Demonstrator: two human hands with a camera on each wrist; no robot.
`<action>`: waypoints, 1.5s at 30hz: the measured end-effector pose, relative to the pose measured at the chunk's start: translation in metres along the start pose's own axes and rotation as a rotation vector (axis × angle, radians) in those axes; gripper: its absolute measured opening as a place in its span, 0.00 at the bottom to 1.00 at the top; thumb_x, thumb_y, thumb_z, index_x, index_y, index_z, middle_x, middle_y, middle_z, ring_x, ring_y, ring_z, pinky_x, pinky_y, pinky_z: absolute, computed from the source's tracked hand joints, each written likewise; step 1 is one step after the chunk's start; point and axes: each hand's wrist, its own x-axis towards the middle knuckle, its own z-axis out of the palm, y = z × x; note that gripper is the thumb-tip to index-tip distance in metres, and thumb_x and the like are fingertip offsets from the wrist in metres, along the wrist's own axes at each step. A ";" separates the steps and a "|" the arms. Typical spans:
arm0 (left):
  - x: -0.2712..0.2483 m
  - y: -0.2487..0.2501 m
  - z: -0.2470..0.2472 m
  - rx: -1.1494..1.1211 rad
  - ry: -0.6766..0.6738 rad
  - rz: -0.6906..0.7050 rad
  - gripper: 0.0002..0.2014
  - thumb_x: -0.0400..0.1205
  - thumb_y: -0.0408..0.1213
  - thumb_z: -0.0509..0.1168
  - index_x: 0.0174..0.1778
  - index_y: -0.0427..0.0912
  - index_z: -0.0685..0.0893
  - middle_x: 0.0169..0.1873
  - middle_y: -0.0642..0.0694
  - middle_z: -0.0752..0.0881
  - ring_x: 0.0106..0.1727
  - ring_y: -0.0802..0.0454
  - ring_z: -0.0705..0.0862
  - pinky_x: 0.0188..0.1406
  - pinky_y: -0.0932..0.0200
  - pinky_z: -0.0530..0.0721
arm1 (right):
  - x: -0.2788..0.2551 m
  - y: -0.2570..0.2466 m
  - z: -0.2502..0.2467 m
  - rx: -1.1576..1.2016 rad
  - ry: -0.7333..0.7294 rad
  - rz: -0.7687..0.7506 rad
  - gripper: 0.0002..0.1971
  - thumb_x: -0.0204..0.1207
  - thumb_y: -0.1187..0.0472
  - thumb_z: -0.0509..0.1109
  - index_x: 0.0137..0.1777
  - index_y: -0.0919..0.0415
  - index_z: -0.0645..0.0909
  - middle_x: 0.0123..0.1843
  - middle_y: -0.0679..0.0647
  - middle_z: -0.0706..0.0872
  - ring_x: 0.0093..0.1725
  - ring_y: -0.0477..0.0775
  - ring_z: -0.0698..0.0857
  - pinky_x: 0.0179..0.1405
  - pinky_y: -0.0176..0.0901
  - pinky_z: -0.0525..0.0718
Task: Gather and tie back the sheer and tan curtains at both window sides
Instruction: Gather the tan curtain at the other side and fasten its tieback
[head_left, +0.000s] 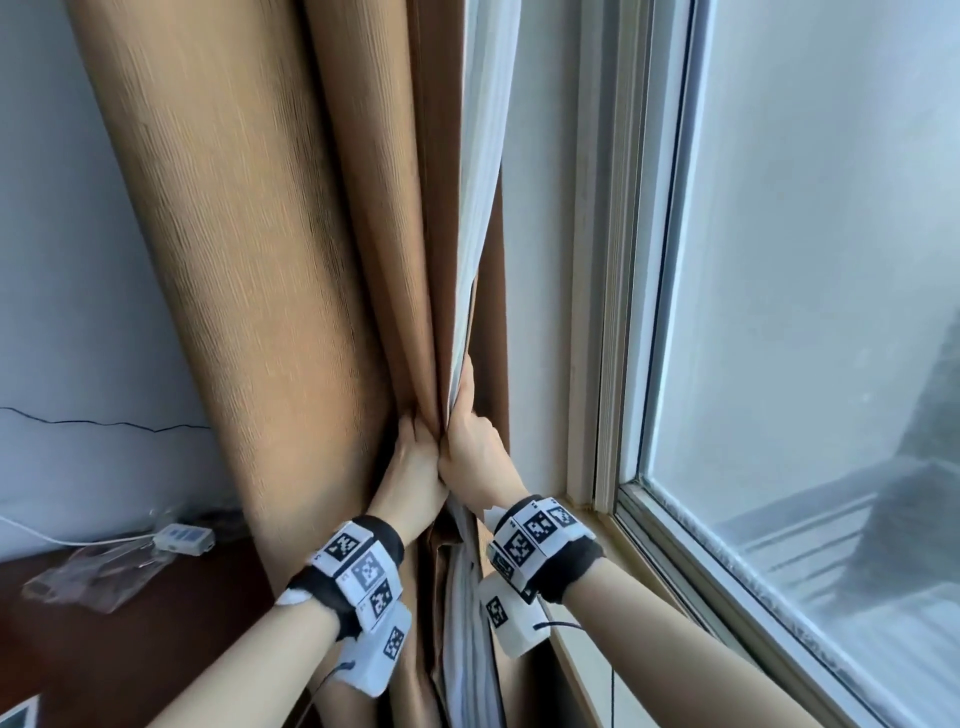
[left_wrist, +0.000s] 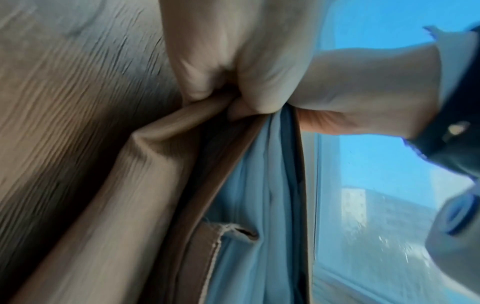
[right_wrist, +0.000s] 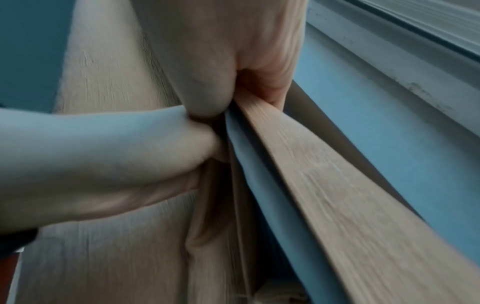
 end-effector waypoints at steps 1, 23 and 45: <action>-0.001 0.001 -0.002 -0.027 -0.033 -0.015 0.33 0.83 0.33 0.61 0.82 0.33 0.54 0.80 0.35 0.59 0.79 0.43 0.64 0.74 0.67 0.56 | 0.000 -0.001 0.000 0.003 -0.017 -0.003 0.44 0.78 0.69 0.58 0.83 0.60 0.30 0.47 0.69 0.85 0.43 0.69 0.85 0.46 0.56 0.84; -0.002 -0.006 0.010 0.111 -0.208 -0.364 0.42 0.78 0.47 0.60 0.81 0.26 0.50 0.76 0.26 0.66 0.69 0.32 0.77 0.67 0.45 0.77 | -0.006 0.005 0.003 0.202 0.006 0.035 0.43 0.78 0.68 0.57 0.85 0.53 0.35 0.51 0.76 0.84 0.49 0.76 0.83 0.50 0.54 0.81; -0.024 -0.062 -0.097 0.269 0.692 0.071 0.33 0.71 0.37 0.75 0.71 0.40 0.73 0.73 0.40 0.71 0.74 0.42 0.70 0.73 0.47 0.70 | 0.009 0.049 -0.014 0.199 0.134 0.091 0.34 0.77 0.68 0.65 0.82 0.53 0.59 0.63 0.65 0.84 0.63 0.73 0.80 0.63 0.54 0.79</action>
